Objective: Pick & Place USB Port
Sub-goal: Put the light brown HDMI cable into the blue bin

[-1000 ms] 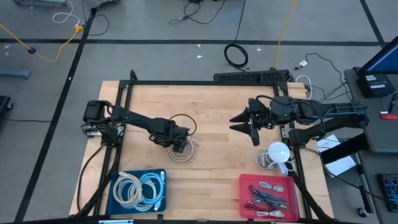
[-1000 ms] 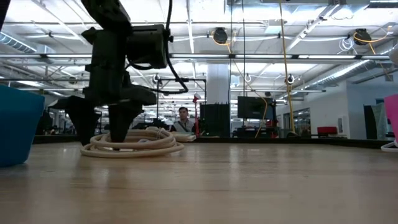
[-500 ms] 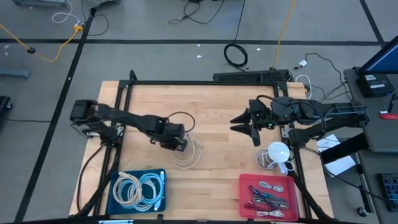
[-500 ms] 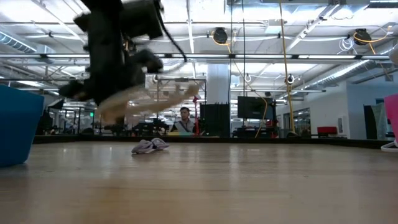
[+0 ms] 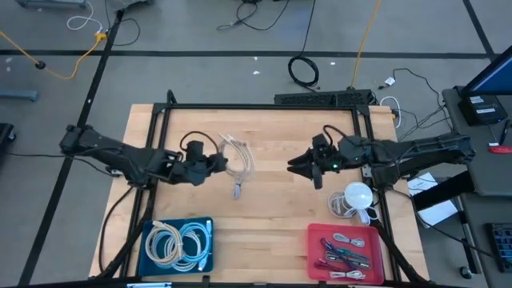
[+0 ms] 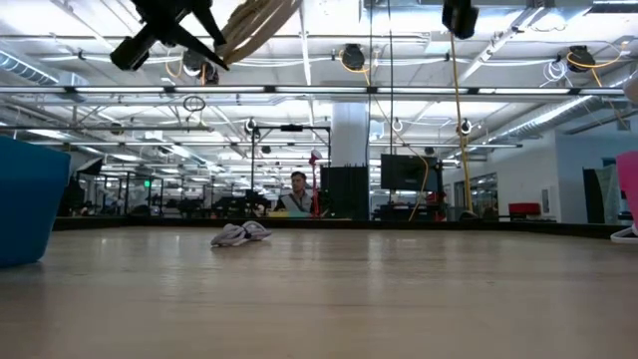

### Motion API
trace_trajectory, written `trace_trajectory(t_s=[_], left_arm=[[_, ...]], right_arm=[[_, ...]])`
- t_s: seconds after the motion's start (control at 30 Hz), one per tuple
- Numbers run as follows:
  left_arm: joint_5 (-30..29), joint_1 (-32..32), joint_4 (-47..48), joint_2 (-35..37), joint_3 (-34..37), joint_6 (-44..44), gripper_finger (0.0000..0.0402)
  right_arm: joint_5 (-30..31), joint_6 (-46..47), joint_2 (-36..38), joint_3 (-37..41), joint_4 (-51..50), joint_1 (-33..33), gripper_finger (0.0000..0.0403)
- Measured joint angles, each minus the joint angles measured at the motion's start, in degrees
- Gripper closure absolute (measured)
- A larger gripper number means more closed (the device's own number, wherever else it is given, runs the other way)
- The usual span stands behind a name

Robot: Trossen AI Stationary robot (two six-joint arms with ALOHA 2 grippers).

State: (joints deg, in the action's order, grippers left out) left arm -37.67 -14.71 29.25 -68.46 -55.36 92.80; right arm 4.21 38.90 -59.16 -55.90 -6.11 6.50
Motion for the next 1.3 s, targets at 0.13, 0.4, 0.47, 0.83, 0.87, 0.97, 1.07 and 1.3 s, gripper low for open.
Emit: trace_trajectory(t_s=[0.13, 0.4, 0.47, 0.83, 0.87, 0.97, 1.07, 1.3], left_arm=[[0.02, -0.05, 2.64, -5.13, -5.3, -0.77, 0.037], [8.6, 3.38, 17.3, -16.63, -23.12, -5.71, 0.037], [10.68, 4.66, 22.29, -19.85, -28.52, -7.6, 0.037], [15.49, 7.6, 34.07, -31.23, -44.67, -15.91, 0.037], [16.13, 7.62, 34.15, -31.35, -44.67, -16.25, 0.037], [20.27, 7.62, 38.41, -30.92, -44.74, -17.18, 0.037], [25.89, 6.28, 47.14, -28.97, -44.68, -17.18, 0.037], [44.86, -1.5, 51.42, -21.61, -44.72, -14.73, 0.037]], right_arm=[[3.51, 5.8, -0.02, 7.59, 16.55, -0.07, 0.0271], [2.92, 8.28, -1.21, 10.91, 21.84, -0.4, 0.027], [1.79, 8.41, -1.76, 10.91, 22.53, -0.38, 0.027], [1.48, 8.23, -2.06, 10.91, 22.48, 1.56, 0.027], [1.46, 8.23, -2.08, 10.91, 22.42, 1.71, 0.027], [-0.36, 8.25, -2.08, 10.91, 22.4, 1.99, 0.027], [-5.54, 8.41, -1.77, 10.9, 22.68, 2.32, 0.027], [-16.03, 9.87, -0.4, 10.89, 22.72, 6.12, 0.027]])
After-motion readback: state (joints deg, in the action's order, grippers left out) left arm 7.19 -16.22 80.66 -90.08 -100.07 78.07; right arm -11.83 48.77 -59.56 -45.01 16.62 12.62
